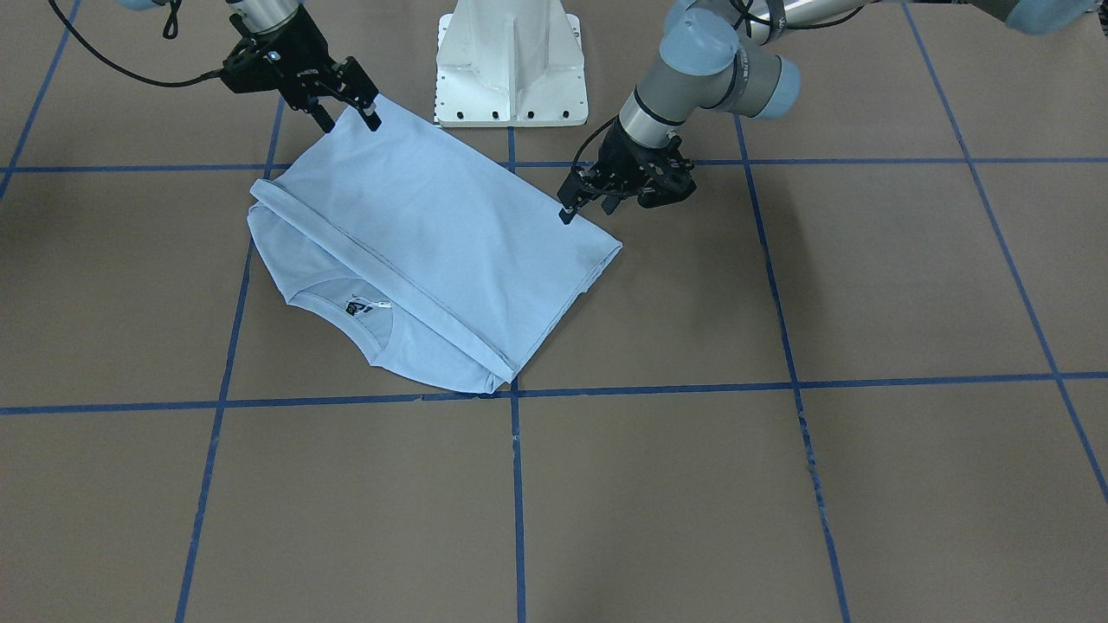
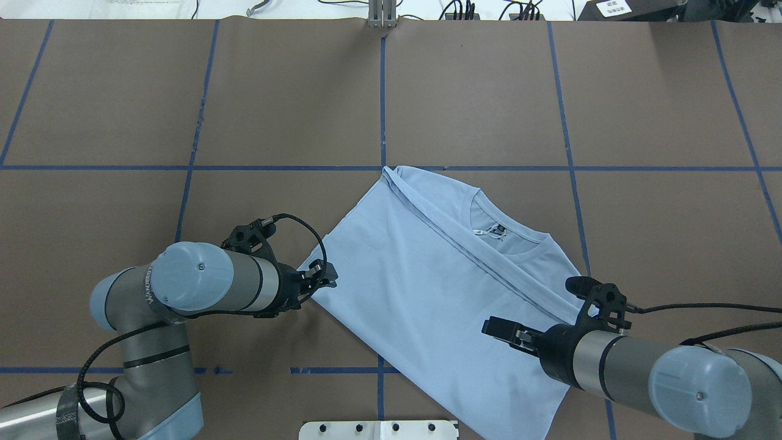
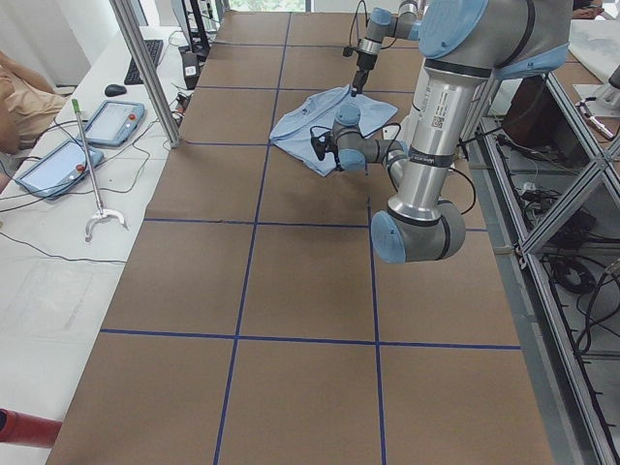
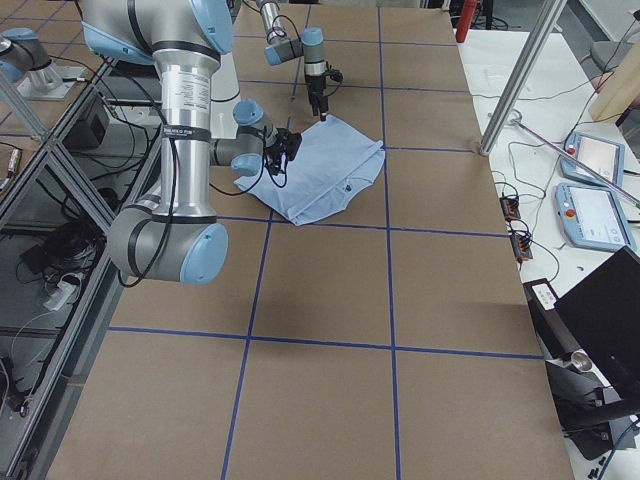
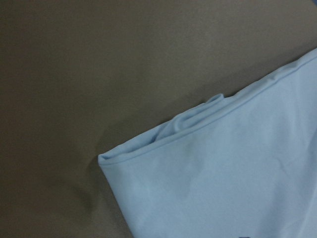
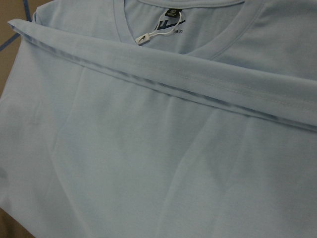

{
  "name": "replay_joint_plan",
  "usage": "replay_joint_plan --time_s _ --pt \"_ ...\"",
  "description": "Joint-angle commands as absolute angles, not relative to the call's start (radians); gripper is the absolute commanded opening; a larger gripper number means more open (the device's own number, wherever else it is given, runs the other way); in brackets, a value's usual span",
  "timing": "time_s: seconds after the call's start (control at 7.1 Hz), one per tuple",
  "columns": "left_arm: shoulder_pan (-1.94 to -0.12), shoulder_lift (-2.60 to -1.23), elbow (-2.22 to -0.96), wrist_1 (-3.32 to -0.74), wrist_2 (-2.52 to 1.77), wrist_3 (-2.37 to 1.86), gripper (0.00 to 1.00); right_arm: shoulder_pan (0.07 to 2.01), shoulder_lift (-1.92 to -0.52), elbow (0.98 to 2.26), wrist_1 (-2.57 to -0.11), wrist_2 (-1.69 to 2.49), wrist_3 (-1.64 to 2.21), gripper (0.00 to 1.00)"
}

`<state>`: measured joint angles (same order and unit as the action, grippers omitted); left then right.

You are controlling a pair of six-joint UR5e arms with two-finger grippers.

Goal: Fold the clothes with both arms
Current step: 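Position the left gripper at the shirt's near corner while the right gripper holds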

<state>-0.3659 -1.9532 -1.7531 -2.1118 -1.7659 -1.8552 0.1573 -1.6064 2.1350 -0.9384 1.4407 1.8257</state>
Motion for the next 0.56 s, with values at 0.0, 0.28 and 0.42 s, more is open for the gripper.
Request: replay_joint_plan --time_s 0.0,0.28,0.42 --pt "-0.367 -1.956 -1.744 -2.066 -1.756 -1.847 0.71 0.167 -1.569 2.109 -0.937 1.437 1.818 1.0" --pt "-0.368 -1.965 -1.746 -2.065 -1.732 -1.847 0.37 0.176 -1.568 2.109 -0.937 1.436 1.818 1.0" --pt "-0.37 -1.967 -1.743 -2.065 -1.72 -1.847 0.12 0.179 -1.568 2.108 -0.937 1.436 1.816 1.0"
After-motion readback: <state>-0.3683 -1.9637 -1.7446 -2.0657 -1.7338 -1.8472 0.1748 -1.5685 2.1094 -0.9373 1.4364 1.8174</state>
